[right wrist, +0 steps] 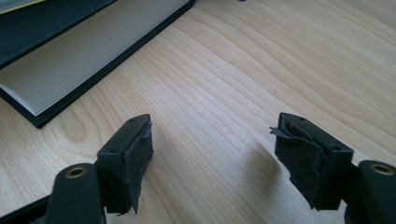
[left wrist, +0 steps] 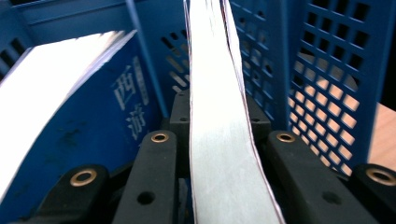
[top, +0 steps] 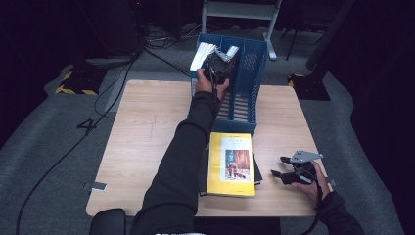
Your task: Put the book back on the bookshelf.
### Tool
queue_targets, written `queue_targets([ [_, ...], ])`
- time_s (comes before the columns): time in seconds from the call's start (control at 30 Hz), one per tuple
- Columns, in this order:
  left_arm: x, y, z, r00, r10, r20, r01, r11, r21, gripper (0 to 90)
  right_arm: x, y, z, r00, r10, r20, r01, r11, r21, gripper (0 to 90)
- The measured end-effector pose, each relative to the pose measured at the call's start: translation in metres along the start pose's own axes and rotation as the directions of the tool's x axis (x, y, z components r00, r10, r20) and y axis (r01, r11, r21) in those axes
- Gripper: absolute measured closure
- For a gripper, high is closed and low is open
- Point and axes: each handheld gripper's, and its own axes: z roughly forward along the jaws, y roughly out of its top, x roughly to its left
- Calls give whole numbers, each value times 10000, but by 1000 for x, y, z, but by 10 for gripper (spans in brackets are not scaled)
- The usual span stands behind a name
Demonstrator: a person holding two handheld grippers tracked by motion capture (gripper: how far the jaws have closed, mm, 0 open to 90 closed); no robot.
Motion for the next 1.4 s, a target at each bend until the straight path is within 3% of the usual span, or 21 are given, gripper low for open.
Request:
queue_targets([
  [0.23,3,-3,5,9980,-424,-460,436,9988,236,725,1,0,0,10000,-7,-6,7,10000,11,281],
  [0.53,2,-2,4,9979,-176,-626,198,9992,353,672,1,1,0,10000,-33,19,32,10000,30,280],
  [0.7,3,-2,-4,9989,-114,-445,121,9998,158,624,1,1,0,10000,-27,21,27,10000,34,280],
  [0.97,3,-7,-13,9995,87,-294,-80,9997,245,544,2,1,1,10000,-54,15,54,10000,43,280],
  [1.27,9,-5,-34,9995,163,263,-167,9997,185,470,1,1,1,10000,-57,49,57,10000,59,280],
  [1.4,8,-7,-47,9975,460,527,-467,9988,120,446,1,2,0,10000,-52,73,52,10000,49,280],
])
